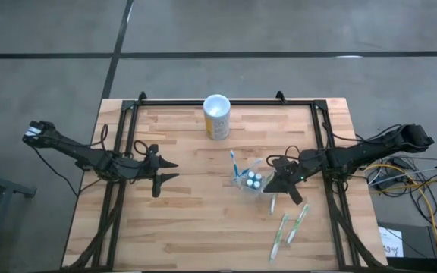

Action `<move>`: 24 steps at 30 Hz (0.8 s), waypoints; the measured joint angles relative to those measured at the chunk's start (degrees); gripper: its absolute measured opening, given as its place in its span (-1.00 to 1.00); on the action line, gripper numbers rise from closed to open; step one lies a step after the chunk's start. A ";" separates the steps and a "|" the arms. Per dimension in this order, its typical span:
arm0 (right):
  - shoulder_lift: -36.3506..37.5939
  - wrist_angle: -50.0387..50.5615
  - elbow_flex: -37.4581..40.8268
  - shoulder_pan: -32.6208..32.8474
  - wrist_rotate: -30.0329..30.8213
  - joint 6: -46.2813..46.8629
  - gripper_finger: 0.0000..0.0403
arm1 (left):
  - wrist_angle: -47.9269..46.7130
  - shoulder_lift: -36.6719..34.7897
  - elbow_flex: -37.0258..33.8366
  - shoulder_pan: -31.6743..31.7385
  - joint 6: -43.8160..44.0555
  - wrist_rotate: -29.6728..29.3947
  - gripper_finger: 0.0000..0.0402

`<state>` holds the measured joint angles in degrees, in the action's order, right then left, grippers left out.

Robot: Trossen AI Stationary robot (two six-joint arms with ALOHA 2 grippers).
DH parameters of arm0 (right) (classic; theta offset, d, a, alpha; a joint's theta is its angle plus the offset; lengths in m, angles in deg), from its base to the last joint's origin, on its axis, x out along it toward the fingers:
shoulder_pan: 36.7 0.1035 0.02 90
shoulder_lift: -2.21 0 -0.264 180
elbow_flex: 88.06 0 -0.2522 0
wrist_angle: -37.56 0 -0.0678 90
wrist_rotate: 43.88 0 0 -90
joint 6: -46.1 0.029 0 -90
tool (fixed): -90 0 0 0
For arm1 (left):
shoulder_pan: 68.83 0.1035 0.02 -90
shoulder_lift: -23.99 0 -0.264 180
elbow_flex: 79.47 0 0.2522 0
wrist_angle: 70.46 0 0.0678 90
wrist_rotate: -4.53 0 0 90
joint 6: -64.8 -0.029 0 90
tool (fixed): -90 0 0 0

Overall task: Pick & Place toothbrushing station
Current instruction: Put the green toothbrush into the right section of the transparent organizer

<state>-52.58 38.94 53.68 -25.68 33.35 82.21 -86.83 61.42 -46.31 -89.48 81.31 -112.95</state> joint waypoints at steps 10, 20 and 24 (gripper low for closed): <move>-0.08 2.81 -0.37 0.87 0.96 -0.28 -0.80 | 0.00 0.01 0.01 0.00 0.00 0.01 -0.22; -0.01 3.16 -0.69 0.86 0.99 -0.51 -0.46 | 0.00 0.02 0.02 -0.02 0.00 0.02 -0.22; -0.01 3.05 -1.96 0.86 1.70 -3.54 -0.43 | 0.00 0.01 0.01 -0.01 0.00 0.01 -0.22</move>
<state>-52.60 42.00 51.73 -24.82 35.05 78.67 -86.83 61.43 -46.29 -89.49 81.31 -112.94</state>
